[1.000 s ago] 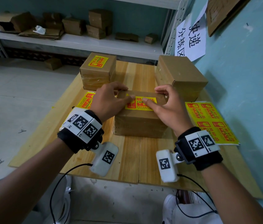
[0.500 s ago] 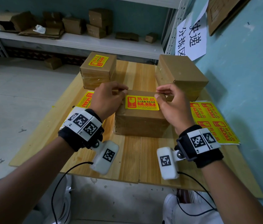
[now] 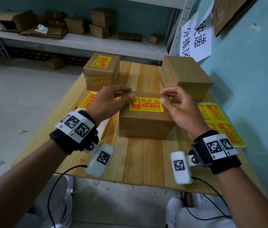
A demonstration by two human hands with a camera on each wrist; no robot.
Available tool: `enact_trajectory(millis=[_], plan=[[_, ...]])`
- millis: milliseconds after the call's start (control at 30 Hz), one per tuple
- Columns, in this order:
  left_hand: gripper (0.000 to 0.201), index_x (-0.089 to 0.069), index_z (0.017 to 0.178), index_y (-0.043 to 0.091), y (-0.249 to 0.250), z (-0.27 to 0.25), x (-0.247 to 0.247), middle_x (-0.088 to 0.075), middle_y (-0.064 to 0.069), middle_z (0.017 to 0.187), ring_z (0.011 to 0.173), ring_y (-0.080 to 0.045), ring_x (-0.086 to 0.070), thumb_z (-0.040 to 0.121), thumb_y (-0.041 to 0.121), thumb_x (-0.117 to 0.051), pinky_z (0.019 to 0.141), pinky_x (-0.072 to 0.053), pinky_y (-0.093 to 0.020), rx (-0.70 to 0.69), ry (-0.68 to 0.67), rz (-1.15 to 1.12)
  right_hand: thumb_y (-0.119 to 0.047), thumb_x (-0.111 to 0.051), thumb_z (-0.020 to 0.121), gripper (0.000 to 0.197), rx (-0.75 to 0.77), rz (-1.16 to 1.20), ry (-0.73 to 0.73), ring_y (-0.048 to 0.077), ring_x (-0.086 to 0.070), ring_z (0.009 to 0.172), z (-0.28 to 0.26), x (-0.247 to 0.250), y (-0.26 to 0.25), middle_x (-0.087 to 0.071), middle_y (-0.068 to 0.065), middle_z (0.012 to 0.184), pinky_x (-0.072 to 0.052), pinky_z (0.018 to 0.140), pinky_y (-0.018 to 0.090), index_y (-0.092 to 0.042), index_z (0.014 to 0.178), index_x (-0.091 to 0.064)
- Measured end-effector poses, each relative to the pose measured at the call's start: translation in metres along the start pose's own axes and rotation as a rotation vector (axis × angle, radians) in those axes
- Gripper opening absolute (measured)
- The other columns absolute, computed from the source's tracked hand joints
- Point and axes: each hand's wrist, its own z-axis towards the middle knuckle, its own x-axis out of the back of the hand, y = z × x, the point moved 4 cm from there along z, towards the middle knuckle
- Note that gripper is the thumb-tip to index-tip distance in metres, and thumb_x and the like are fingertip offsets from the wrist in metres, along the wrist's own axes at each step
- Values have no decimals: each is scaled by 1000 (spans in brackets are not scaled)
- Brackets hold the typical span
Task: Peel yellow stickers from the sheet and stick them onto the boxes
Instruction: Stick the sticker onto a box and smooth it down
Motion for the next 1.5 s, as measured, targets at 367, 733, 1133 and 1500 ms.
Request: enact_trajectory(millis=[367,733,1133,1500], plan=[[68,-50,138,28,0,-4,0,-48,11,132,124,-5,-42,77,45,-74,98,-39,-27,11,-85,49,-38,-73,87,41,-8,9,-92,-3,-50,121,-5,2,2,-60,-16,125,-43,106,26,-27,124,-59],[71,-51,138,25,4,-7,-5,-50,6,137,128,-11,-44,75,48,-74,96,-41,-28,-21,-17,116,-43,-78,80,54,15,-37,-34,0,-52,114,-5,-4,-4,-59,-12,121,-40,91,9,-21,125,-57],[39,-65,121,24,7,-2,-6,-59,11,112,107,-9,-55,86,41,-68,86,-47,-30,-67,152,189,-27,-72,88,29,28,-73,91,1,-56,104,4,-6,-4,-64,-9,111,-44,86,7,-18,115,-63],[51,-61,126,21,10,-2,-6,-61,1,126,114,-15,-55,83,46,-69,85,-44,-28,-65,117,251,-37,-78,82,47,16,-94,46,3,-54,108,3,-7,-7,-61,-7,116,-40,86,7,-18,120,-59]])
